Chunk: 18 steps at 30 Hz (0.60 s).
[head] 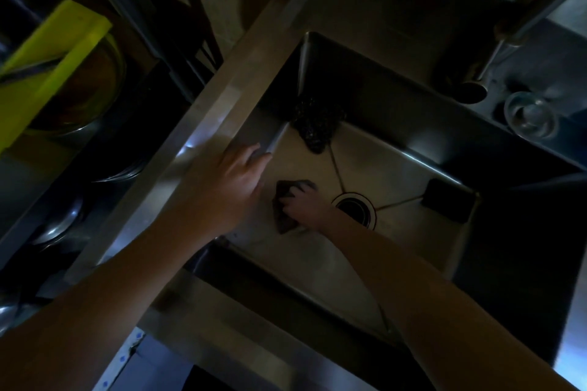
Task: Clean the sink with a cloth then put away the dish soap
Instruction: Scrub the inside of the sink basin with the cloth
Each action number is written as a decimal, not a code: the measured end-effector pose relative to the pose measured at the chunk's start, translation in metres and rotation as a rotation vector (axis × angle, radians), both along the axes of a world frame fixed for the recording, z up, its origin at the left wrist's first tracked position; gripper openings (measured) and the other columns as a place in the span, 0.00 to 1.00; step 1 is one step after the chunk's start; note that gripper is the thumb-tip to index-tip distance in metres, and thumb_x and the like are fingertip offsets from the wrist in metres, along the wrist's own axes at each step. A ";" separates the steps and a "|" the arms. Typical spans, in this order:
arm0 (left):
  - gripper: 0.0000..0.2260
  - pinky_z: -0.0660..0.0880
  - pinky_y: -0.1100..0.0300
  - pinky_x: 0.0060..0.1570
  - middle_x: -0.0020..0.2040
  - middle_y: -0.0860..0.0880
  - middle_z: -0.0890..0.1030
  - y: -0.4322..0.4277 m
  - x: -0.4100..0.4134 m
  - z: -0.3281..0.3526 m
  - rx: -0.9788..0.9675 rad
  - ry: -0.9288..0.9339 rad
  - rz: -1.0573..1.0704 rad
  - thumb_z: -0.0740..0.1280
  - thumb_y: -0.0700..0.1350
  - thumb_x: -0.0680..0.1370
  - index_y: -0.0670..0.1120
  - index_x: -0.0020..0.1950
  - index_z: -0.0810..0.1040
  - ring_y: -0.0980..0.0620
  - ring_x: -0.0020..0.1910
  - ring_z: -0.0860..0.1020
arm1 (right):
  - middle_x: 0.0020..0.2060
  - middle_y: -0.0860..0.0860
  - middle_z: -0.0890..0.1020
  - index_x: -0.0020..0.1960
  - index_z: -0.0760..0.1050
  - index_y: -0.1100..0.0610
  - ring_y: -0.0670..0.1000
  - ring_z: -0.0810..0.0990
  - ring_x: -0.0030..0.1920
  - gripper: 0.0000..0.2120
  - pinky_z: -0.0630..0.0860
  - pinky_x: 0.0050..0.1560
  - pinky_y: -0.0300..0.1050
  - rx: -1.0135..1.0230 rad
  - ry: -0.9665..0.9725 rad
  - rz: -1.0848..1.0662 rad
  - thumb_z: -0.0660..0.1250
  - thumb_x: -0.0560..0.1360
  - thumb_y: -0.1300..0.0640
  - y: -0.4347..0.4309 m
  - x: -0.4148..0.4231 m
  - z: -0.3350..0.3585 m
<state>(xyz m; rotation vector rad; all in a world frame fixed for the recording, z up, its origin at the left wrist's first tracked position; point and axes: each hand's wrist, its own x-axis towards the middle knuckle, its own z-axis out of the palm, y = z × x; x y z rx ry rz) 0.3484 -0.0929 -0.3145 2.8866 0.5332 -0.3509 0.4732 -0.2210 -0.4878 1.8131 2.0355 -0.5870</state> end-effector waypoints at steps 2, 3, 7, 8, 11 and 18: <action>0.22 0.67 0.47 0.61 0.68 0.45 0.71 -0.003 0.002 -0.001 0.004 -0.007 0.001 0.67 0.45 0.74 0.47 0.68 0.69 0.43 0.66 0.69 | 0.66 0.49 0.73 0.59 0.76 0.53 0.57 0.68 0.64 0.13 0.63 0.63 0.54 -0.007 -0.006 -0.099 0.59 0.77 0.58 -0.005 0.017 -0.001; 0.23 0.65 0.48 0.63 0.69 0.45 0.70 -0.005 0.003 -0.001 -0.005 -0.008 0.005 0.67 0.45 0.75 0.47 0.69 0.68 0.43 0.68 0.66 | 0.66 0.49 0.73 0.60 0.76 0.54 0.57 0.68 0.64 0.14 0.63 0.64 0.54 -0.024 -0.011 -0.137 0.59 0.77 0.59 -0.010 0.028 -0.001; 0.22 0.58 0.51 0.67 0.70 0.46 0.68 -0.012 0.008 -0.003 0.002 -0.010 -0.018 0.63 0.47 0.77 0.48 0.71 0.66 0.44 0.68 0.65 | 0.68 0.49 0.71 0.62 0.76 0.54 0.57 0.66 0.67 0.15 0.60 0.68 0.54 -0.096 -0.013 -0.259 0.61 0.76 0.59 -0.046 0.068 0.001; 0.22 0.58 0.50 0.68 0.71 0.47 0.67 -0.013 0.009 -0.004 -0.004 -0.002 -0.019 0.62 0.47 0.77 0.49 0.71 0.66 0.44 0.68 0.65 | 0.69 0.49 0.70 0.63 0.75 0.53 0.57 0.65 0.68 0.15 0.59 0.69 0.54 -0.114 -0.021 -0.293 0.61 0.77 0.58 -0.056 0.075 0.002; 0.22 0.59 0.49 0.69 0.72 0.47 0.65 -0.018 0.012 -0.008 -0.044 0.022 -0.022 0.61 0.47 0.77 0.49 0.72 0.64 0.45 0.68 0.66 | 0.73 0.47 0.66 0.68 0.71 0.50 0.55 0.62 0.71 0.19 0.59 0.71 0.50 -0.153 0.001 -0.481 0.60 0.78 0.55 -0.084 0.086 0.000; 0.21 0.66 0.49 0.62 0.70 0.44 0.67 -0.025 0.013 -0.013 -0.107 -0.007 -0.037 0.62 0.44 0.77 0.46 0.70 0.68 0.42 0.65 0.71 | 0.67 0.60 0.73 0.68 0.71 0.60 0.60 0.70 0.68 0.21 0.66 0.69 0.48 0.168 0.410 -1.446 0.59 0.76 0.68 -0.130 0.106 0.006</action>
